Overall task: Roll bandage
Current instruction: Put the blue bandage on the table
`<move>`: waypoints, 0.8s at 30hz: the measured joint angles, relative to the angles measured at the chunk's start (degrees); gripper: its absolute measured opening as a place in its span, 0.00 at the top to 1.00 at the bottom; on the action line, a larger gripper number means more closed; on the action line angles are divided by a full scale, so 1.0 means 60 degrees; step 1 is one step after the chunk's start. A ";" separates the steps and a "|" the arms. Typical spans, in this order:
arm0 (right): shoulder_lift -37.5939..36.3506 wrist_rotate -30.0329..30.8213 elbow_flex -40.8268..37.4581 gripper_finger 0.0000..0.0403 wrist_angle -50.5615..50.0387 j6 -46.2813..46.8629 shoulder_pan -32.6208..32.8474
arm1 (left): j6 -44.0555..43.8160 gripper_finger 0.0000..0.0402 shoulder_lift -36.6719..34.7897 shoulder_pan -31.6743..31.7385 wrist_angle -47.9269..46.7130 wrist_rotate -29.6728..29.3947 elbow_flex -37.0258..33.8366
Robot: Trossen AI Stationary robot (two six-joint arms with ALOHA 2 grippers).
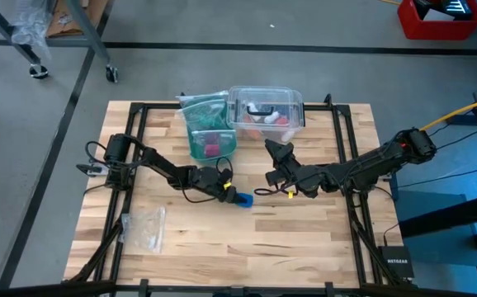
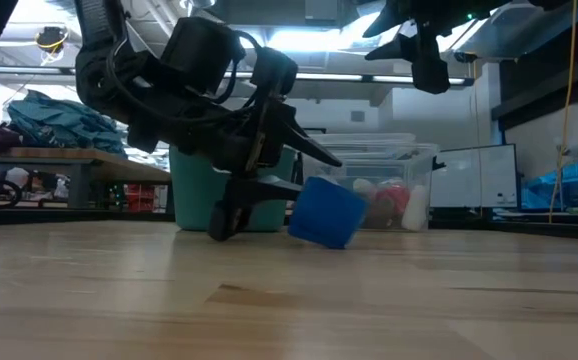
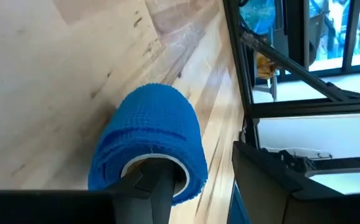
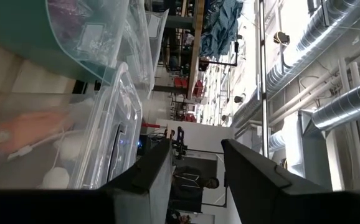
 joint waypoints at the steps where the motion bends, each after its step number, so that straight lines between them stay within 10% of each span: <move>1: 0.0000 0.0000 0.0000 0.63 -0.0001 0.0000 0.0000 | -0.0008 0.63 0.0000 0.0047 0.0000 0.0011 0.0000; 24: 0.0000 0.0004 0.0000 0.63 -0.0508 0.0000 0.0001 | 0.0010 0.63 -0.0011 0.0907 -0.0653 0.2079 0.0004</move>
